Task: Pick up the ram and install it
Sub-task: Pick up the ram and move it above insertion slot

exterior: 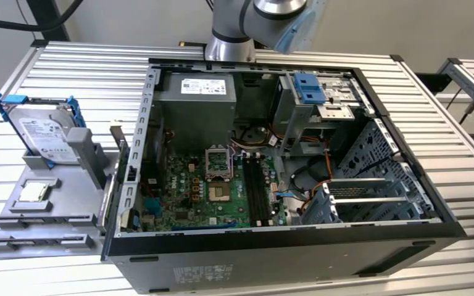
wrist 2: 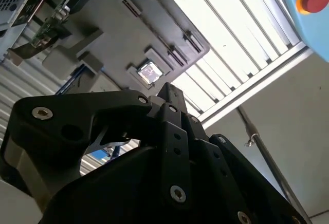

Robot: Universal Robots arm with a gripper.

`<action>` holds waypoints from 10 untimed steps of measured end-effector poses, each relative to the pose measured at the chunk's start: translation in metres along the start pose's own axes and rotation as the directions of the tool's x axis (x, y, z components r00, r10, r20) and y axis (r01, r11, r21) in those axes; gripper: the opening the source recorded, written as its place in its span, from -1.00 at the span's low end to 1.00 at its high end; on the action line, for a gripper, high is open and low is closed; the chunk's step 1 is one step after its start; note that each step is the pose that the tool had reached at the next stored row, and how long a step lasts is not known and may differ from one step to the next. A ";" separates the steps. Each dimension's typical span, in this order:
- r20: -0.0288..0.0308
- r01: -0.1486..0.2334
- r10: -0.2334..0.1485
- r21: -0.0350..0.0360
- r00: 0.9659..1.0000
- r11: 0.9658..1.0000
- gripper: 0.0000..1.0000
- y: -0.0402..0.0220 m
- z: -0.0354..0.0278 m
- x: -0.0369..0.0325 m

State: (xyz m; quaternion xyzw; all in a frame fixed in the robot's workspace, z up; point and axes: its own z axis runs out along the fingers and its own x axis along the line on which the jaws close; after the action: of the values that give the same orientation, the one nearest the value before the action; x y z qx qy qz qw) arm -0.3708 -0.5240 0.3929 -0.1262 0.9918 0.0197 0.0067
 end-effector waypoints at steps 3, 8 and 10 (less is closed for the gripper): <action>-0.001 0.020 -0.020 0.000 1.000 1.000 -1.00 0.0000 -0.0001 0.0000; -0.001 0.021 -0.021 0.000 1.000 1.000 -1.00 0.0000 0.0000 0.0000; -0.001 0.025 -0.025 0.001 1.000 1.000 -1.00 0.0004 -0.0003 -0.0002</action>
State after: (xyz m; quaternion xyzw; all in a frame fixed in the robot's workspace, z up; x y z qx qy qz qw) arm -0.3707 -0.5236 0.3932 -0.1386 0.9901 0.0191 0.0063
